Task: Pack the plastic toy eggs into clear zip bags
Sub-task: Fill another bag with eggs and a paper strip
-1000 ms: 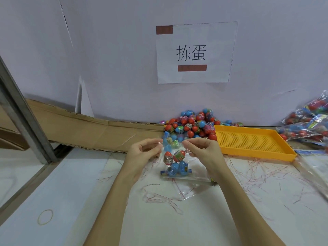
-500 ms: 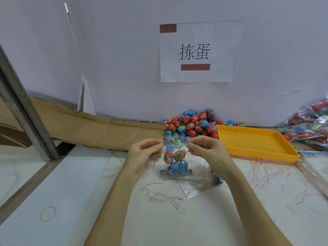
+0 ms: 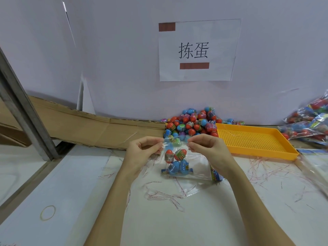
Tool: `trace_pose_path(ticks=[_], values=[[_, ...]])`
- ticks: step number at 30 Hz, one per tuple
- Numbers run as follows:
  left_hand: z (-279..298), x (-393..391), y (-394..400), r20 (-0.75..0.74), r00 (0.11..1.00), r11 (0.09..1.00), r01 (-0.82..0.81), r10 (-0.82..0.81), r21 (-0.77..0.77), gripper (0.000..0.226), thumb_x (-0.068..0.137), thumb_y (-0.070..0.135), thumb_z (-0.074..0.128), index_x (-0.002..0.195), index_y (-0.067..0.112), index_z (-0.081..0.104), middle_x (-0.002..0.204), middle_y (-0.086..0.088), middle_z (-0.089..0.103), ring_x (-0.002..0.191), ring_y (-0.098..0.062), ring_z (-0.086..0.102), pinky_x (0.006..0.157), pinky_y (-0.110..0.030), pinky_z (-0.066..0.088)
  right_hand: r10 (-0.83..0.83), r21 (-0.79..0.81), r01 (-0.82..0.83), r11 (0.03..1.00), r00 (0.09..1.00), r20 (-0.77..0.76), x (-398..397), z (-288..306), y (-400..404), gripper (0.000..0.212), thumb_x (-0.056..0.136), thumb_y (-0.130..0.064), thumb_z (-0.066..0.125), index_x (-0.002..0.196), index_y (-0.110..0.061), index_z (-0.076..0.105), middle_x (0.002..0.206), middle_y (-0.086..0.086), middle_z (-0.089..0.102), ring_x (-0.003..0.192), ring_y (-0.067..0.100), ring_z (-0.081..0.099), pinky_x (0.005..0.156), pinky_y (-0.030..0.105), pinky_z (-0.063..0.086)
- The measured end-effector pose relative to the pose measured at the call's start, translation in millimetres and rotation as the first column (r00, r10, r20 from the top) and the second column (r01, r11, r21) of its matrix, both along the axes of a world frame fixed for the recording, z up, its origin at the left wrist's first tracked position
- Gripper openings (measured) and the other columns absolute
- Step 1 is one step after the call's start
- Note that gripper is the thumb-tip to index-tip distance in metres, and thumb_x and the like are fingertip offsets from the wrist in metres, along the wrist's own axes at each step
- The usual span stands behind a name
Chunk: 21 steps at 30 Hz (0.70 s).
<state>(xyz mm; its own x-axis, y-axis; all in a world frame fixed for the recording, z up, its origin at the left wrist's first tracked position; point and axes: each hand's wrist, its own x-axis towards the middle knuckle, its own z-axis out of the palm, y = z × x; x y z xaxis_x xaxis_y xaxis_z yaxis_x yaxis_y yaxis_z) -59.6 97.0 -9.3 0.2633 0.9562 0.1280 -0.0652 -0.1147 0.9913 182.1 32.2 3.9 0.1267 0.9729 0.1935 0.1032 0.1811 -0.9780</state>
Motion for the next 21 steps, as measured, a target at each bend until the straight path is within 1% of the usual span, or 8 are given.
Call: trace_pose_path(ticks=[3, 5, 8, 12, 15, 19, 21], values=[[-1, 0, 1, -0.012, 1.0, 1.0, 0.013, -0.013, 0.006, 0.019, 0.089, 0.008, 0.078, 0.101, 0.022, 0.083, 0.098, -0.007, 0.08, 0.094, -0.026, 0.077, 0.084, -0.037, 0.064, 0.016, -0.002, -0.016, 1.0, 1.0, -0.008, 1, 1, -1, 0.015, 0.088, -0.012, 0.077, 0.096, -0.025, 0.081, 0.098, 0.004, 0.079, 0.093, 0.019, 0.075, 0.08, 0.022, 0.059], [-1, -1, 2, -0.028, 0.999, 0.999, 0.027, -0.026, 0.028, 0.02, 0.089, 0.008, 0.078, 0.099, 0.024, 0.084, 0.099, -0.006, 0.081, 0.095, -0.025, 0.077, 0.085, -0.039, 0.063, 0.023, -0.003, -0.023, 1.0, 1.0, -0.018, 2, 0, -1, 0.016, 0.089, -0.009, 0.076, 0.096, -0.022, 0.08, 0.098, 0.006, 0.079, 0.093, 0.021, 0.075, 0.081, 0.023, 0.058], [-1, -2, 1, -0.058, 0.997, 0.996, 0.046, -0.041, 0.079, 0.023, 0.09, 0.007, 0.076, 0.098, 0.027, 0.084, 0.1, -0.003, 0.081, 0.097, -0.023, 0.076, 0.085, -0.038, 0.063, 0.006, -0.012, -0.006, 1.0, 1.0, 0.011, 3, -1, -1, 0.018, 0.091, -0.004, 0.072, 0.092, -0.02, 0.08, 0.096, 0.006, 0.078, 0.093, 0.02, 0.074, 0.081, 0.022, 0.058], [-1, -4, 1, -0.119, 0.992, 0.983, 0.062, -0.042, 0.172, 0.02, 0.092, 0.004, 0.074, 0.1, 0.02, 0.083, 0.101, 0.001, 0.08, 0.098, -0.019, 0.075, 0.085, -0.031, 0.062, -0.018, -0.036, 0.02, 0.999, 0.998, 0.065, 4, -1, 0, 0.021, 0.092, -0.005, 0.07, 0.09, -0.023, 0.081, 0.094, 0.0, 0.078, 0.09, 0.014, 0.074, 0.078, 0.016, 0.056], [1, -3, -1, -0.169, 0.985, 0.966, 0.066, -0.023, 0.251, 0.022, 0.092, -0.002, 0.072, 0.101, 0.014, 0.082, 0.105, 0.003, 0.078, 0.1, -0.016, 0.073, 0.089, -0.03, 0.06, -0.033, -0.05, 0.036, 0.998, 0.997, 0.072, 5, -2, 2, 0.02, 0.093, -0.006, 0.07, 0.091, -0.022, 0.082, 0.095, -0.002, 0.079, 0.091, 0.013, 0.074, 0.078, 0.018, 0.057], [4, -10, -2, -0.187, 0.98, 0.958, 0.121, -0.074, 0.258, 0.028, 0.097, -0.007, 0.061, 0.104, 0.011, 0.082, 0.11, 0.003, 0.077, 0.105, -0.016, 0.072, 0.093, -0.029, 0.059, -0.043, -0.052, 0.047, 0.998, 0.996, 0.072, 5, -2, 1, 0.029, 0.096, -0.001, 0.062, 0.092, -0.021, 0.083, 0.096, -0.001, 0.079, 0.093, 0.014, 0.074, 0.082, 0.02, 0.058], [5, -10, -3, -0.165, 0.983, 0.964, 0.116, -0.078, 0.24, 0.022, 0.099, 0.001, 0.063, 0.103, 0.01, 0.082, 0.108, 0.001, 0.077, 0.104, -0.017, 0.072, 0.092, -0.03, 0.059, -0.054, -0.063, 0.057, 0.996, 0.998, 0.041, 4, -1, 2, 0.034, 0.097, 0.003, 0.056, 0.091, -0.018, 0.083, 0.096, 0.002, 0.079, 0.094, 0.016, 0.075, 0.083, 0.021, 0.058]])
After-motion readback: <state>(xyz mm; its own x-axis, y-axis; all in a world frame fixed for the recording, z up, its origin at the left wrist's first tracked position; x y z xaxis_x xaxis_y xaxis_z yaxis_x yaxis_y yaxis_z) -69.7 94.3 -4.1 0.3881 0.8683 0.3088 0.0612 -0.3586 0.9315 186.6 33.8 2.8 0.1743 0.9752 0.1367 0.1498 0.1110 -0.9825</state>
